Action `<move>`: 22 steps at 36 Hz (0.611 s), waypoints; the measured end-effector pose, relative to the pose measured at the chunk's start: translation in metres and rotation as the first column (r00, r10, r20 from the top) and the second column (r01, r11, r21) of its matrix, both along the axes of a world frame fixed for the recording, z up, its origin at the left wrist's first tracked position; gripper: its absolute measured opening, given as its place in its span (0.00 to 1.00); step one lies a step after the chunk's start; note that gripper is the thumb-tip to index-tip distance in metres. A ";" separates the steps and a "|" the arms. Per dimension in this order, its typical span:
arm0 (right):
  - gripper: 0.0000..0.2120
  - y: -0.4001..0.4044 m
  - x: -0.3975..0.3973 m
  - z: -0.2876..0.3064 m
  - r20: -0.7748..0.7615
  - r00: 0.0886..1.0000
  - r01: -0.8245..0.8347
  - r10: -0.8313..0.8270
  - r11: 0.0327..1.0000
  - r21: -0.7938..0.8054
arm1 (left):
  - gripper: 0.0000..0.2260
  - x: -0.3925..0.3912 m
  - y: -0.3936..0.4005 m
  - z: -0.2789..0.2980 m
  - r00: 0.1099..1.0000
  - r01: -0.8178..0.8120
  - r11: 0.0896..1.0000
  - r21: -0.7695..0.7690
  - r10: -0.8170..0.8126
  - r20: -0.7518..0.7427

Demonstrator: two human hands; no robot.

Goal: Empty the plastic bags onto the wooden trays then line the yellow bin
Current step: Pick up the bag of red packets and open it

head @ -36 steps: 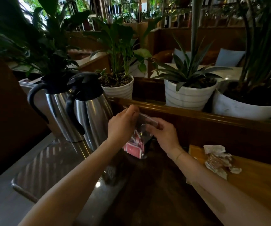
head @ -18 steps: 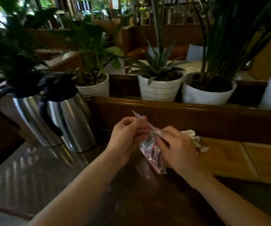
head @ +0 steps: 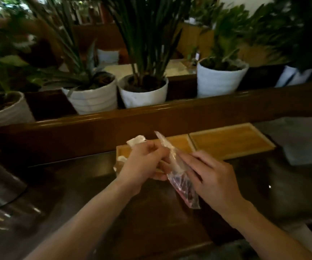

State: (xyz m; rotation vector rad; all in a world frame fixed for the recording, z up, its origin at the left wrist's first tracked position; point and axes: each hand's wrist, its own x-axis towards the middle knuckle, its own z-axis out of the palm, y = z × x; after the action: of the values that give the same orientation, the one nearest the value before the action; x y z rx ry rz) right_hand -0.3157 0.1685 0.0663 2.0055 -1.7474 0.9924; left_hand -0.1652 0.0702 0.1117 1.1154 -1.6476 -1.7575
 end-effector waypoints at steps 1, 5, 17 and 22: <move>0.15 0.008 -0.009 -0.001 -0.005 1.000 0.012 -0.012 1.000 -0.009 | 0.07 -0.012 0.005 0.000 1.000 0.012 1.000 -0.013 -0.012 0.022; 0.16 0.037 -0.049 -0.006 -0.010 0.998 0.060 -0.060 0.998 -0.027 | 0.09 -0.058 0.025 -0.002 0.999 0.033 0.998 0.052 -0.035 0.025; 0.16 0.106 -0.159 -0.025 0.078 0.978 0.193 -0.193 0.981 0.004 | 0.07 -0.180 0.076 -0.002 0.995 0.096 0.995 -0.035 -0.095 0.044; 0.18 0.127 -0.185 -0.023 0.298 0.945 0.106 -0.134 0.989 0.107 | 0.05 -0.216 0.093 -0.003 0.986 0.155 0.981 -0.116 -0.146 0.082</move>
State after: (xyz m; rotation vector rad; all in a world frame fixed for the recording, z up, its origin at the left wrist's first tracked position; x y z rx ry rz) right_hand -0.5009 0.2959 0.0429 1.8475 -2.0799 1.2571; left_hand -0.3810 0.1635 0.1087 1.0342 -1.9013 -1.6986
